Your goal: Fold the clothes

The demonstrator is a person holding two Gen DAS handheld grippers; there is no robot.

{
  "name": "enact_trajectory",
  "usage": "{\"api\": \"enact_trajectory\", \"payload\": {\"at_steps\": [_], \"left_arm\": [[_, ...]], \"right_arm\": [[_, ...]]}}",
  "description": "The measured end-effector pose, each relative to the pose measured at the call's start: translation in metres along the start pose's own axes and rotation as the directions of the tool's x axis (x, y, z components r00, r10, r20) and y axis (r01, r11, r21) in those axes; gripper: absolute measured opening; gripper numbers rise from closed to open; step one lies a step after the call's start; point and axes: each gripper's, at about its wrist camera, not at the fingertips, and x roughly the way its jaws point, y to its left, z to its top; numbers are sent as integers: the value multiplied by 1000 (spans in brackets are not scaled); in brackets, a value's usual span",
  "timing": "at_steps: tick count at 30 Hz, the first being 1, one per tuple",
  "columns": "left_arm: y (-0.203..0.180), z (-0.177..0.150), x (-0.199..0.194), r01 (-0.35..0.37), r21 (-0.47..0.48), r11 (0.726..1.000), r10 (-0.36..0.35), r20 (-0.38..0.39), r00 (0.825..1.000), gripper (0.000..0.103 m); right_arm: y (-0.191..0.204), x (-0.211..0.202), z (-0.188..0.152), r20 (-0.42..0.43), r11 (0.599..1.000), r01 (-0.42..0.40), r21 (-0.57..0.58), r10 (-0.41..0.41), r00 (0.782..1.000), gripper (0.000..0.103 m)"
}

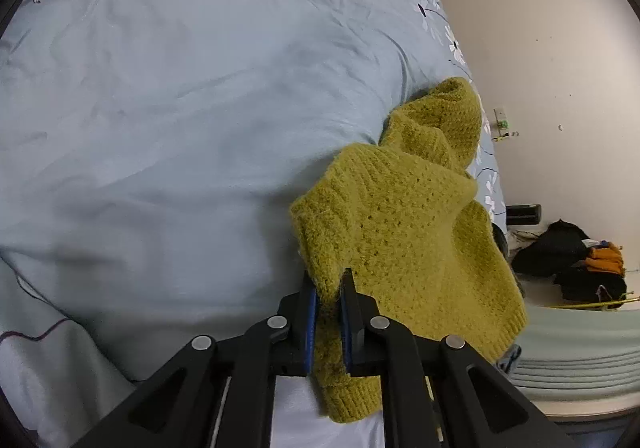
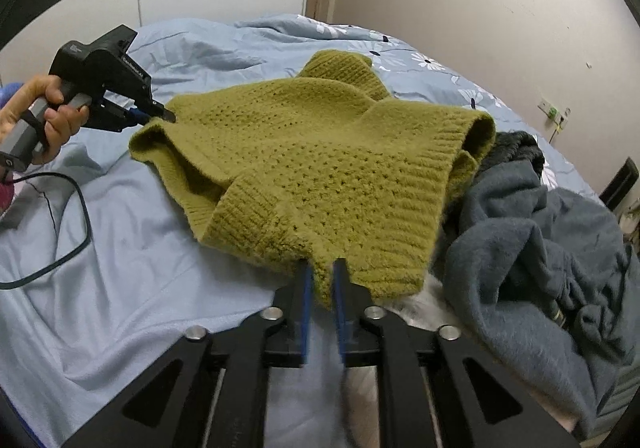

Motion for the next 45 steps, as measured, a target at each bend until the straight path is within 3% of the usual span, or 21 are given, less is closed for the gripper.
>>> {"api": "enact_trajectory", "payload": {"at_steps": [2, 4, 20, 25, 27, 29, 31, 34, 37, 39, 42, 45], "left_arm": [[-2, 0, 2, 9, 3, 1000, -9, -4, 1000, 15], [-4, 0, 1, 11, 11, 1000, -11, -10, 1000, 18], [3, 5, 7, 51, -32, 998, -52, -38, 998, 31], [3, 5, 7, 52, -28, 998, -53, -38, 998, 29], [2, 5, 8, 52, -27, 998, -53, -38, 998, 27], [2, 5, 6, 55, -28, 998, -56, -32, 998, 11], [-2, 4, 1, 78, -25, 997, -78, -8, 997, 10], [-21, 8, -13, 149, 15, 989, -150, 36, 988, 10], [-61, 20, -47, 249, 106, 963, -260, 111, 959, 9], [-95, 26, -75, 299, 200, 933, -333, 169, 927, 9], [-148, 21, -134, 360, 375, 854, -469, 257, 845, 9], [-184, 2, -193, 389, 539, 747, -605, 308, 734, 9]], "right_arm": [[1, -1, 3, 5, 1000, 1, -31, -1, 1000, 53], [5, 0, 4, 1, 998, 8, -67, -8, 1000, 59], [17, 15, 5, -92, 977, 18, -211, -38, 995, 59], [21, 17, 4, -96, 971, 41, -235, -65, 993, 59], [17, 20, 6, -91, 973, 75, -218, -97, 991, 48], [11, 21, 11, -83, 977, 109, -184, -126, 989, 14], [3, 20, 18, -72, 982, 139, -129, -149, 986, 9], [-11, 0, 50, 31, 969, 229, -90, -227, 973, 8], [-26, -22, 85, 137, 948, 316, -45, -308, 942, 7], [-36, -40, 111, 216, 926, 377, -9, -366, 905, 7], [-51, -86, 155, 367, 889, 450, 81, -447, 816, 7], [-51, -137, 175, 501, 865, 480, 146, -483, 718, 7]]}}
